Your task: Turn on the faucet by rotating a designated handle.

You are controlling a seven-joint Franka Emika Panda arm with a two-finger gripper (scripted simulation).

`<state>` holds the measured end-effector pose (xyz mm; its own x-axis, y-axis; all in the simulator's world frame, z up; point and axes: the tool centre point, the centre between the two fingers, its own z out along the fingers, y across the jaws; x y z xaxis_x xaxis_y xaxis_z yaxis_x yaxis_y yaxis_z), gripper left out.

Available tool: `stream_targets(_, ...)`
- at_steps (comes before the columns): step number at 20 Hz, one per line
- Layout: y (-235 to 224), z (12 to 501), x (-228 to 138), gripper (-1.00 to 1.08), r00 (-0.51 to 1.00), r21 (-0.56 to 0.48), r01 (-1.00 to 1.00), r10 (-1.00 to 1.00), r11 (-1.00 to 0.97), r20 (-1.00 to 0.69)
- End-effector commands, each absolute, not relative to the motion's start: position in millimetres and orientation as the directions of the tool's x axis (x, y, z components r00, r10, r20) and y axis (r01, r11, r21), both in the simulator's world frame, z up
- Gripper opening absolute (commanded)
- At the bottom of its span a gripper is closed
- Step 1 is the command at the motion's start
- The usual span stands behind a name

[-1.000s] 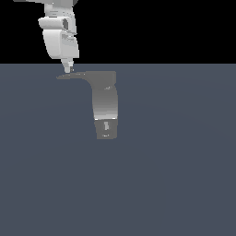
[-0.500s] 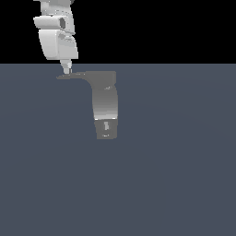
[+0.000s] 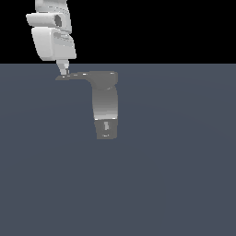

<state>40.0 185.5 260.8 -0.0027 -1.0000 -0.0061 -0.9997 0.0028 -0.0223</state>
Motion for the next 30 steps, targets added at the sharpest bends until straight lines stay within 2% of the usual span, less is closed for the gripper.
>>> stream_targets(1, 182.5, 255.4, 30.1, -1.00, -0.006, -0.010, -1.000, -1.000, 0.006, -0.002)
stream_targets(16, 180.8, 248.9, -15.2, -1.00, -0.012, -0.001, -1.000, -1.000, 0.012, 0.000)
stream_targets(18, 181.8, 260.9, -5.7, -1.00, -0.013, -0.028, -1.000, -1.000, 0.013, -0.005)
stream_targets(30, 158.9, 256.7, -33.8, -1.00, -0.013, -0.020, -1.000, -1.000, 0.013, -0.003)
